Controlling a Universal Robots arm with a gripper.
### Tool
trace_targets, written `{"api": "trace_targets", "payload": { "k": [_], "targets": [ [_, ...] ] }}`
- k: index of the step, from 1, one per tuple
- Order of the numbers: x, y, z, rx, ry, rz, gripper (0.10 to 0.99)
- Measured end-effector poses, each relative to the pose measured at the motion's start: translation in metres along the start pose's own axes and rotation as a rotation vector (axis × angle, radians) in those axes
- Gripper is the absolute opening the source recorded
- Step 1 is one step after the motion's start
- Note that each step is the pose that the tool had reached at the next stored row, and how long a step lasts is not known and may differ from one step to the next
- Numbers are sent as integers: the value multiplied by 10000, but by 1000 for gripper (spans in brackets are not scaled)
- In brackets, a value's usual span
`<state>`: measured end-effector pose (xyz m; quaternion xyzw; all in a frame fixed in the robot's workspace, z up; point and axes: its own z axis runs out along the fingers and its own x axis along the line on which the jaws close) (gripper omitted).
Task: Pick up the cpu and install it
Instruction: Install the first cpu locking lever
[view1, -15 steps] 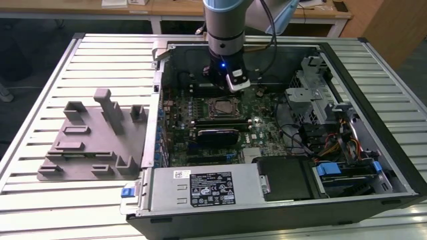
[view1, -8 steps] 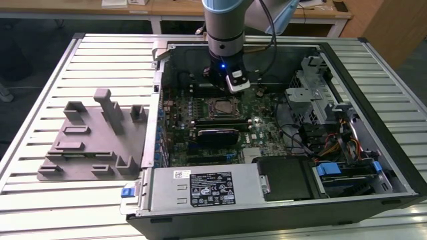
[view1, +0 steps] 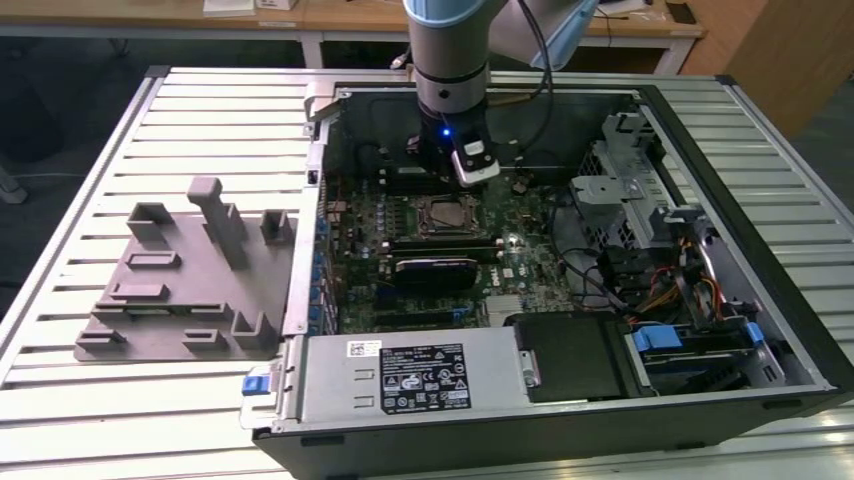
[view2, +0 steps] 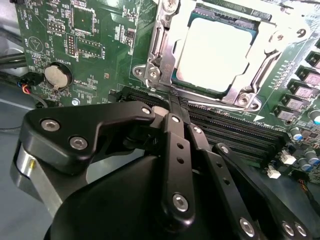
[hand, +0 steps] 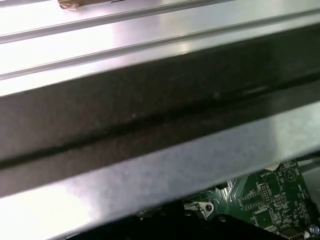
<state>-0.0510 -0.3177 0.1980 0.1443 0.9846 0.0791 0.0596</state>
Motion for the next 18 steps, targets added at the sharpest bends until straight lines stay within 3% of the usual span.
{"api": "trace_targets", "payload": {
  "k": [5,18],
  "targets": [
    [9,31,4,2,1,-3,106],
    [57,18,2,6,-24,28,106]
  ]
}}
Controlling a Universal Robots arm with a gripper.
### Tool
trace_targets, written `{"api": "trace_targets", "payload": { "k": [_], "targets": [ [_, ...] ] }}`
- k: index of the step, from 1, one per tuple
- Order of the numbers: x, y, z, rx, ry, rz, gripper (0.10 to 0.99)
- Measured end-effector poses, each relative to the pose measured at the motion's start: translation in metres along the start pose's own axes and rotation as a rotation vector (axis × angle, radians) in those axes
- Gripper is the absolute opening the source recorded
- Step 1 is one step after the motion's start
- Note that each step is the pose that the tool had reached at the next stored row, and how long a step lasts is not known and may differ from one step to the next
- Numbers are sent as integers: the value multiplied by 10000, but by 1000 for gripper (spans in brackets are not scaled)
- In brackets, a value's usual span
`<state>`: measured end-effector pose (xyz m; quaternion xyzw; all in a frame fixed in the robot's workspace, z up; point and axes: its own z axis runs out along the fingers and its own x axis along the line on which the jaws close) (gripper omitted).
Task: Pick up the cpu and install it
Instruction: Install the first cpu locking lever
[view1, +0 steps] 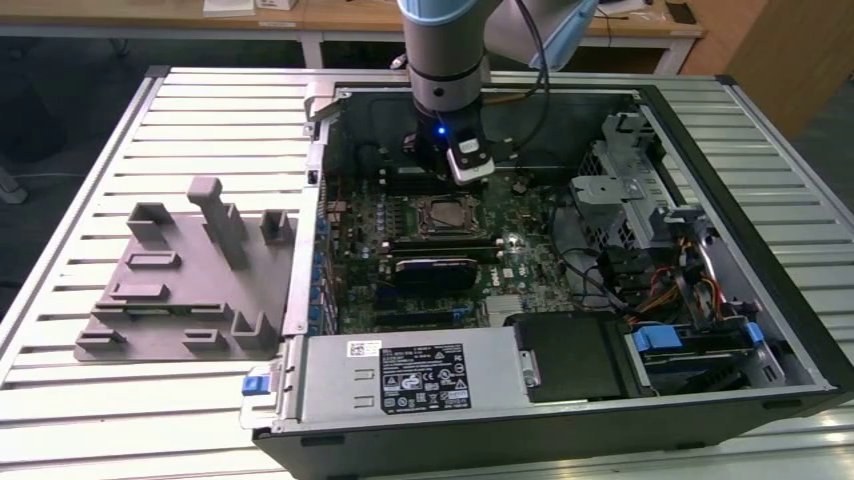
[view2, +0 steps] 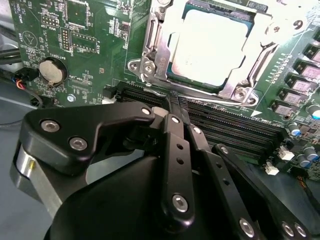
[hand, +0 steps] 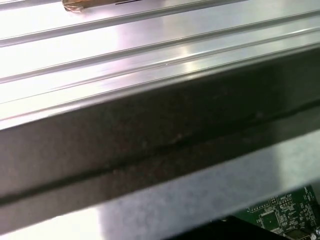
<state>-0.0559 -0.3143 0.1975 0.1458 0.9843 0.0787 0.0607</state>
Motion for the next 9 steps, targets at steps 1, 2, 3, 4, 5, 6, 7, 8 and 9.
{"api": "trace_targets", "payload": {
  "k": [1,2,3,4,5,6,7,8,9],
  "targets": [
    [0,-1,2,6,-7,0,106],
    [0,-2,4,12,-13,-1,106],
    [1,-3,6,17,-19,-2,106],
    [1,-3,9,22,-24,-3,106],
    [1,-4,12,27,-28,-5,106],
    [1,-6,15,33,-31,-6,106],
    [1,-8,17,40,-34,-7,106],
    [2,-10,19,45,-36,-7,106],
    [1,-12,21,50,-38,-7,106]
  ]
}}
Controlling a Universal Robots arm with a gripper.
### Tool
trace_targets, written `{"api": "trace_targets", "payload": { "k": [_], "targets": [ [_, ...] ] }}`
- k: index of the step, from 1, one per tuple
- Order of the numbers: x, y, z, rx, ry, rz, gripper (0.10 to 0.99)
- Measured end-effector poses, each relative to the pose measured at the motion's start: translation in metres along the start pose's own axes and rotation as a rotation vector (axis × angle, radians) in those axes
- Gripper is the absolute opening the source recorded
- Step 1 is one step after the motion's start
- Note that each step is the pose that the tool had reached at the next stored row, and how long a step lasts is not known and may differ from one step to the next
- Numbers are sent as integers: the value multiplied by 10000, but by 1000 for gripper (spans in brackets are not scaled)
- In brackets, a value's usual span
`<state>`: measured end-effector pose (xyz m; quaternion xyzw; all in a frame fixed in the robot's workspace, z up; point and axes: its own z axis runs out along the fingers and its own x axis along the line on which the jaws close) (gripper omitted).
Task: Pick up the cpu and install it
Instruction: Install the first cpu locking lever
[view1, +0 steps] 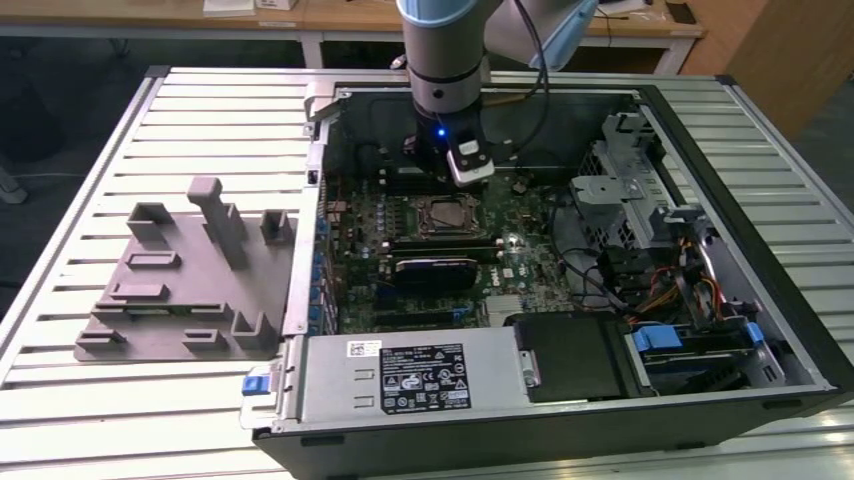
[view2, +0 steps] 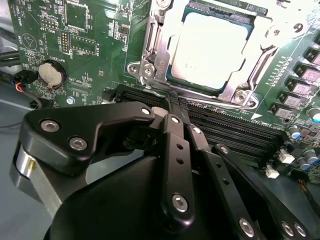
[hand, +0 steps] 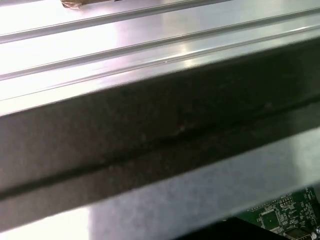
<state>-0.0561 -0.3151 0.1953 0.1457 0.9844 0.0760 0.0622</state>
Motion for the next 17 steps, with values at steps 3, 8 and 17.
{"api": "trace_targets", "payload": {
  "k": [3,8,17],
  "targets": [
    [-2,-8,7,9,-6,-3,106],
    [-4,-15,10,20,-9,-4,106],
    [-10,-4,-52,17,-9,-5,106]
  ]
}}
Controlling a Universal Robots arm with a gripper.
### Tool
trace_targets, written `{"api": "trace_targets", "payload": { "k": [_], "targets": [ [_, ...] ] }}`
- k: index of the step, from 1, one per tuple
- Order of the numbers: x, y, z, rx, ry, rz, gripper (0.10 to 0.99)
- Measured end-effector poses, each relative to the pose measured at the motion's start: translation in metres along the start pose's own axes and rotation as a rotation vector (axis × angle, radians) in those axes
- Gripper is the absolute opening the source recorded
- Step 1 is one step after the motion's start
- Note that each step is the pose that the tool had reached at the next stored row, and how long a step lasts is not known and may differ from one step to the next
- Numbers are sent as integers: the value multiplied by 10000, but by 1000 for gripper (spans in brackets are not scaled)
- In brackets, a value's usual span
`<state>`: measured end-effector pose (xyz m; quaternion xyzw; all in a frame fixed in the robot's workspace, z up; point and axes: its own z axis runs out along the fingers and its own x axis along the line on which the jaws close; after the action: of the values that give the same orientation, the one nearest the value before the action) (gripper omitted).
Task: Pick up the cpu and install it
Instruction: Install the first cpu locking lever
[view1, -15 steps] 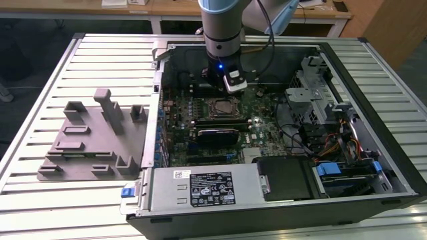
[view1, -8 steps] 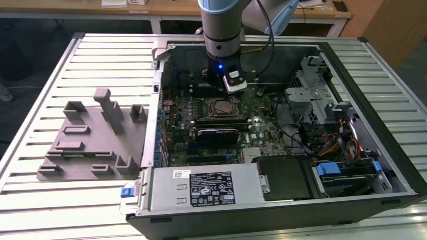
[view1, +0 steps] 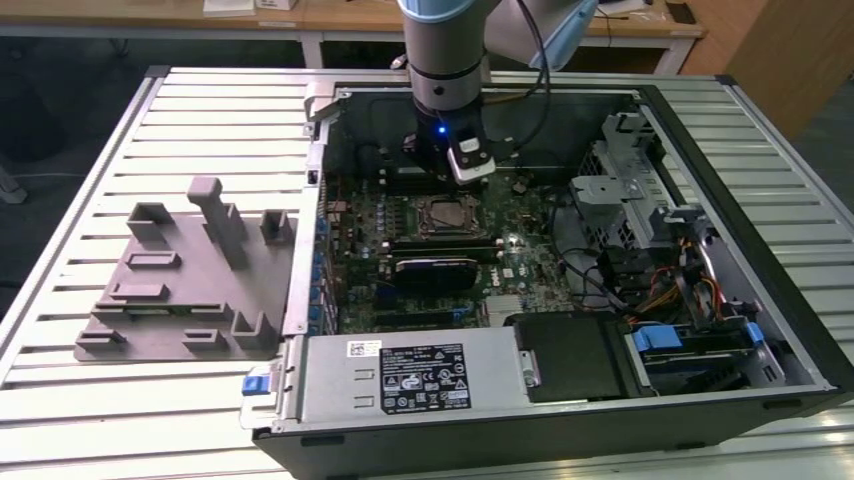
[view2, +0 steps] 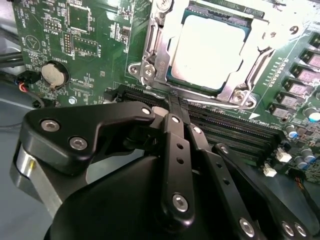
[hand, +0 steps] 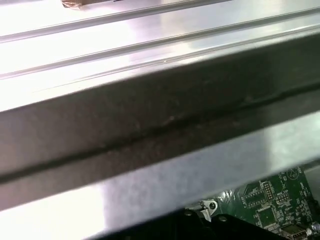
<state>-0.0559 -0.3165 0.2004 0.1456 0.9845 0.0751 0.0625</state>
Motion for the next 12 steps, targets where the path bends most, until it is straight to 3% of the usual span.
{"api": "trace_targets", "payload": {
  "k": [12],
  "targets": [
    [10,34,0,50,-84,469,106]
  ]
}}
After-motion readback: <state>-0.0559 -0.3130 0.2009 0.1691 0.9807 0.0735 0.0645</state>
